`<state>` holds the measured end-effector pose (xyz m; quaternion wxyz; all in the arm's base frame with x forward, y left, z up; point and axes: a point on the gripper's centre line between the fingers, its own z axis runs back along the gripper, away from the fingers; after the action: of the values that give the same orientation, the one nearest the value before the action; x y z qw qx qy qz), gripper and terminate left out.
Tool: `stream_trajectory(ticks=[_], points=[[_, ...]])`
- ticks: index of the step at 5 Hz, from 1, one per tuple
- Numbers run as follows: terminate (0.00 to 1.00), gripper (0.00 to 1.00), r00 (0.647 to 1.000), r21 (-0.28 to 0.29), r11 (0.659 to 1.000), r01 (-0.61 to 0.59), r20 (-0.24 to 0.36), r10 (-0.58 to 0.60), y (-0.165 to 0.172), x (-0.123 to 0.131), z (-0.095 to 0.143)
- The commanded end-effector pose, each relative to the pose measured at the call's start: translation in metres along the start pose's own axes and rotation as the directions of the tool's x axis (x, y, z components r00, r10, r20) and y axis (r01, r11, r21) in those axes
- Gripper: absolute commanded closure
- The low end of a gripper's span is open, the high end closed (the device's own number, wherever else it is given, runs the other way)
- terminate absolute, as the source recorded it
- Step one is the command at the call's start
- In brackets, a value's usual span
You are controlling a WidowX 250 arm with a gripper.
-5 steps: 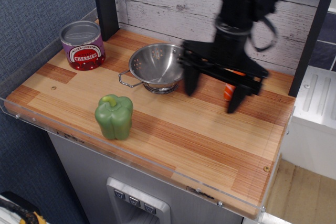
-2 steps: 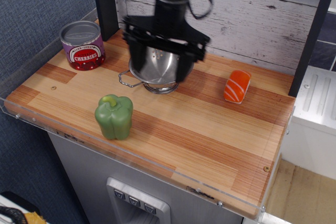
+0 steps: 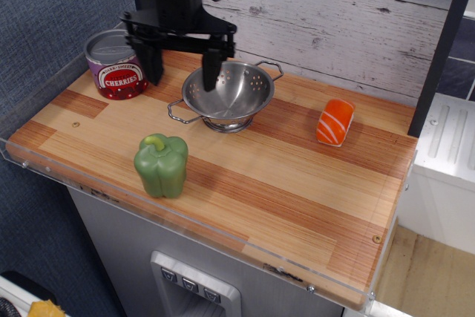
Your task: Bring the silver dish to the corner next to the green pepper.
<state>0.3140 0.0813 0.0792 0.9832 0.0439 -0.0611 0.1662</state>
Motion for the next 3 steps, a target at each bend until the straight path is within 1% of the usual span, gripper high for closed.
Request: stream_trajectory(ticks=[1, 2, 3], points=[[0.00, 0.00, 0.996, -0.017, 0.999, -0.034, 0.084, 0.036, 0.012, 0.028, -0.014], [0.00, 0.00, 0.998, 0.001, 1.000, -0.019, 0.061, 0.019, 0.012, 0.026, -0.023], [0.00, 0.00, 0.999, -0.024, 0.999, -0.033, 0.029, 0.033, 0.012, 0.022, -0.039]])
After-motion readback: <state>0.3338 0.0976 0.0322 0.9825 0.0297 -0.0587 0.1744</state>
